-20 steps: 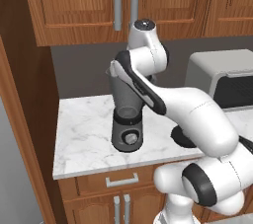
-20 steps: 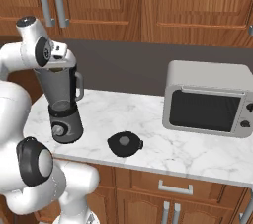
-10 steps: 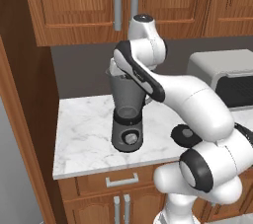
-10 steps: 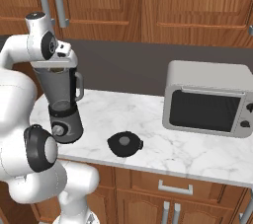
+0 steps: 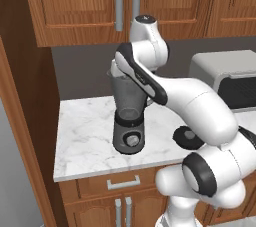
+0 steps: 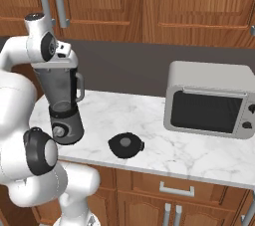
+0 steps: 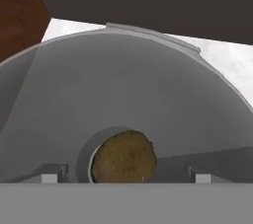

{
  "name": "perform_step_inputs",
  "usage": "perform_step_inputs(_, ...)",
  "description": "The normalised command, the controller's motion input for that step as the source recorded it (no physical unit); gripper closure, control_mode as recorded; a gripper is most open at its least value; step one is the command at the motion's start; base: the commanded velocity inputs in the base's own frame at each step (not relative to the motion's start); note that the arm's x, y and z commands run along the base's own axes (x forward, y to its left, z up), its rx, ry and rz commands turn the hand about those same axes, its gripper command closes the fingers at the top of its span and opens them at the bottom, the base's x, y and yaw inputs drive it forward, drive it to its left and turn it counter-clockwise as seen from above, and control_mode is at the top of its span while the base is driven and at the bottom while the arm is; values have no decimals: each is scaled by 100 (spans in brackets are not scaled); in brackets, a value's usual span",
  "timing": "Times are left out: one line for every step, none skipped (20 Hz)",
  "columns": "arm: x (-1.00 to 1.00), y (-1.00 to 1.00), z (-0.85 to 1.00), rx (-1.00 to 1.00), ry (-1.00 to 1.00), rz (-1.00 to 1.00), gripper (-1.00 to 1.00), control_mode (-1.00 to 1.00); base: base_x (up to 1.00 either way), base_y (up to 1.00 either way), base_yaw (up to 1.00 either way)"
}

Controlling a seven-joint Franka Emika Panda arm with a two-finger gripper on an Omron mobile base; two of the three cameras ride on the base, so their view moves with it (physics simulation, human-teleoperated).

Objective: Open the blender lid, put the kiwi in the blender, close the lid, and start the blender.

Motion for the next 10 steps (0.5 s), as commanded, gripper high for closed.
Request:
perform_step_inputs(0, 0, 0, 1, -9, 0, -100, -100, 0, 0, 0)
perform_step_inputs(0, 0, 6, 1, -7, 0, -100, -100, 0, 0, 0)
perform_step_inputs(-1, 0, 15, 1, -9, 0, -100, -100, 0, 0, 0)
perform_step_inputs(-11, 0, 22, 1, -10, 0, -100, -100, 0, 0, 0)
perform_step_inputs(-21, -1, 41, 2, -11, 0, -100, -100, 0, 0, 0)
perform_step_inputs(-31, -1, 49, 2, -13, 0, -100, -100, 0, 0, 0)
perform_step_inputs(-46, -11, 64, 2, -13, 0, -100, -100, 0, 0, 0)
perform_step_inputs(-56, -16, 60, 0, -13, 0, -100, -100, 0, 0, 0)
perform_step_inputs(-70, -40, 59, 1, -15, 0, -100, -100, 0, 0, 0)
perform_step_inputs(-68, -46, 44, 3, -15, 0, -100, -100, 0, 0, 0)
